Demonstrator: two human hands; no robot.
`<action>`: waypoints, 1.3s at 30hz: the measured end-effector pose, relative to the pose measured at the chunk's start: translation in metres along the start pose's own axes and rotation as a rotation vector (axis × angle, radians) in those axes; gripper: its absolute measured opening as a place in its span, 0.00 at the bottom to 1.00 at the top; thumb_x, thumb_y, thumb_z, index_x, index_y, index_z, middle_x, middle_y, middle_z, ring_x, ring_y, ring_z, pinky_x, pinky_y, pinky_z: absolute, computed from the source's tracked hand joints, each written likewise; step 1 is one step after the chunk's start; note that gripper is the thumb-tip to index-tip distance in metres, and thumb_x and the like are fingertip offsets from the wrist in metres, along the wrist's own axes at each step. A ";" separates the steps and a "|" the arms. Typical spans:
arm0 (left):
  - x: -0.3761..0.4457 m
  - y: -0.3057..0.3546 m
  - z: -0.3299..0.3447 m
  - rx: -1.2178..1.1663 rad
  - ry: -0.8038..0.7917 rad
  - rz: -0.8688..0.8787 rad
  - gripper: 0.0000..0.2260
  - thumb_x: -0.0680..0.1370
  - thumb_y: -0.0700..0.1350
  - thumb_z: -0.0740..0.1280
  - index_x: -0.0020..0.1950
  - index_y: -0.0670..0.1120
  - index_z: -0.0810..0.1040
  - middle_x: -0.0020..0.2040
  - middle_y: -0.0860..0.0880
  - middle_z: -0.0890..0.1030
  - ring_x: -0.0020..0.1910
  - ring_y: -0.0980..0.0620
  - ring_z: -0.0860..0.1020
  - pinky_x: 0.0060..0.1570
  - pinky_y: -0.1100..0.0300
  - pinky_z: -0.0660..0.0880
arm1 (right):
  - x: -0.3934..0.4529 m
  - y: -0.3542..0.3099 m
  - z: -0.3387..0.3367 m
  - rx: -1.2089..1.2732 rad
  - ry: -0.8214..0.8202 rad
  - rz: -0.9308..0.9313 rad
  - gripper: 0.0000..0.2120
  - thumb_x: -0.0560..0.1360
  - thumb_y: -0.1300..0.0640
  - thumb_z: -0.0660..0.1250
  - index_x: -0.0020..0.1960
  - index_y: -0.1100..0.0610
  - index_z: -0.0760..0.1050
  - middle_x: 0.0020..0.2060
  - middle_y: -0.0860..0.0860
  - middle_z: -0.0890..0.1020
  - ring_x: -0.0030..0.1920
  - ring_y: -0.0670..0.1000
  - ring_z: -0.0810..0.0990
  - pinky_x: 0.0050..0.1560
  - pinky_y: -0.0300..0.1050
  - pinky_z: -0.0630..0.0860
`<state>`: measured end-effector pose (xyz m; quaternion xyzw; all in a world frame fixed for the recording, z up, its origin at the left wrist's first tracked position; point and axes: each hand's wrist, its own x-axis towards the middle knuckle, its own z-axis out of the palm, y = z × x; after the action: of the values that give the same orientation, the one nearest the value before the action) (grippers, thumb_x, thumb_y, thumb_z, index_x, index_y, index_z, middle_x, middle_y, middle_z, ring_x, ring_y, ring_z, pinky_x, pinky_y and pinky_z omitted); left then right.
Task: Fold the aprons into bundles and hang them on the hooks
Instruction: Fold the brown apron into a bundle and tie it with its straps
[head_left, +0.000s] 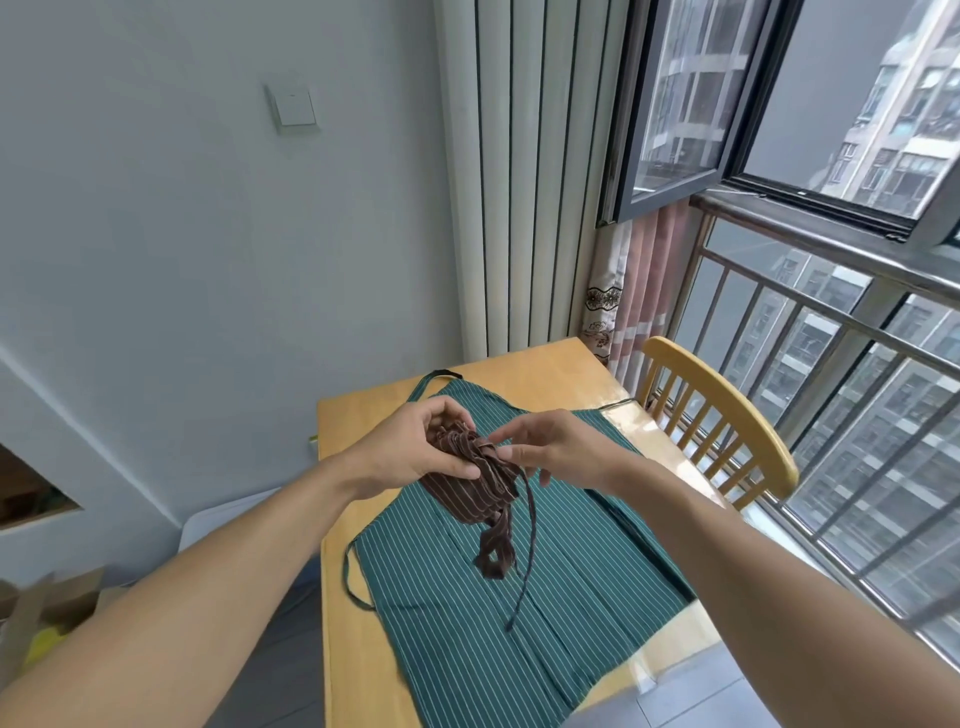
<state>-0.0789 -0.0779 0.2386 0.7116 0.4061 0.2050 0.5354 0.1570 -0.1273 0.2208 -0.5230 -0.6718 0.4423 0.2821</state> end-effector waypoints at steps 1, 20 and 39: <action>-0.001 0.000 -0.001 0.011 -0.011 -0.004 0.21 0.67 0.36 0.82 0.55 0.45 0.79 0.50 0.45 0.85 0.50 0.51 0.83 0.51 0.56 0.81 | 0.001 -0.001 0.001 -0.022 -0.027 0.015 0.08 0.79 0.51 0.71 0.56 0.51 0.83 0.34 0.42 0.79 0.36 0.44 0.78 0.40 0.47 0.79; -0.010 -0.011 0.004 0.011 -0.044 -0.135 0.18 0.71 0.43 0.80 0.57 0.44 0.79 0.51 0.45 0.86 0.50 0.46 0.85 0.55 0.48 0.82 | 0.000 -0.003 0.019 -0.345 0.083 -0.046 0.07 0.82 0.50 0.66 0.53 0.52 0.80 0.48 0.44 0.84 0.43 0.39 0.80 0.44 0.38 0.75; -0.008 -0.011 -0.001 0.081 -0.271 -0.312 0.18 0.72 0.42 0.79 0.59 0.44 0.79 0.54 0.43 0.86 0.53 0.44 0.85 0.56 0.47 0.82 | -0.002 -0.004 0.012 -0.658 0.522 -0.103 0.09 0.75 0.66 0.66 0.47 0.55 0.81 0.44 0.47 0.81 0.41 0.49 0.80 0.44 0.47 0.81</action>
<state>-0.0879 -0.0827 0.2296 0.6820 0.4435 0.0055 0.5816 0.1454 -0.1334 0.2193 -0.6454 -0.7084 0.0422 0.2824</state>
